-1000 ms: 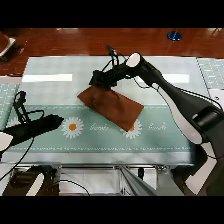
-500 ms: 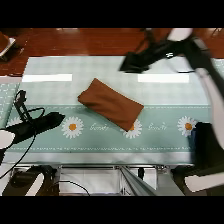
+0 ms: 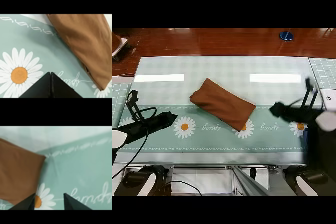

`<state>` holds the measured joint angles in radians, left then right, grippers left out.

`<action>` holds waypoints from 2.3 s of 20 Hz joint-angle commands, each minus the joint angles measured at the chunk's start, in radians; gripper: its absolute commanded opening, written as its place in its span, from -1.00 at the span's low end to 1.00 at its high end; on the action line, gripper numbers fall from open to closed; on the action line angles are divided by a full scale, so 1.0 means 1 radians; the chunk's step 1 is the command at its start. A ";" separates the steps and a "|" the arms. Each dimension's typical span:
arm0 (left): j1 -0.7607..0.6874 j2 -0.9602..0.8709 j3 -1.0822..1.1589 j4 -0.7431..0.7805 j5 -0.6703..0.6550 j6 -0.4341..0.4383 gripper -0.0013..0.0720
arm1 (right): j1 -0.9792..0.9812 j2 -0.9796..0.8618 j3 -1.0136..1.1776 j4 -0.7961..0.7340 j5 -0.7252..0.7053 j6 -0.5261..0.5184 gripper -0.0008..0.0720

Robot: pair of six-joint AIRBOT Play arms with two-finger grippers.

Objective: Fold the shirts.

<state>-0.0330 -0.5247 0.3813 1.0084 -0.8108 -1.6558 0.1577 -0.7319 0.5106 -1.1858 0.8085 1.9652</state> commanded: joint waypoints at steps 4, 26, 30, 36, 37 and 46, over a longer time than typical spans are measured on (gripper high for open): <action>-0.001 -0.001 0.000 -0.010 0.026 0.000 -0.92 | 0.045 -0.228 -0.119 0.533 -0.123 -0.364 0.15; -0.001 -0.017 0.000 -0.041 0.037 0.000 -0.92 | -0.001 -0.650 0.871 0.332 0.418 -0.553 -0.90; -0.001 -0.017 0.000 -0.041 0.037 0.000 -0.92 | -0.153 -0.511 1.043 0.235 0.509 -0.441 -0.90; -0.001 -0.017 0.000 -0.041 0.037 0.000 -0.92 | -0.484 -0.386 1.167 0.225 0.762 -0.351 -0.90; -0.001 -0.017 0.000 -0.041 0.037 0.000 -0.92 | -0.555 -0.363 1.167 0.222 0.804 -0.346 -0.90; -0.001 -0.017 0.000 -0.042 0.088 0.000 -0.92 | -0.993 -0.140 1.073 -0.137 1.048 -0.320 -0.90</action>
<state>-0.0330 -0.5411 0.3813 0.9665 -0.7456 -1.6554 -0.7269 -0.9535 1.6314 -1.1770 1.8023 1.6360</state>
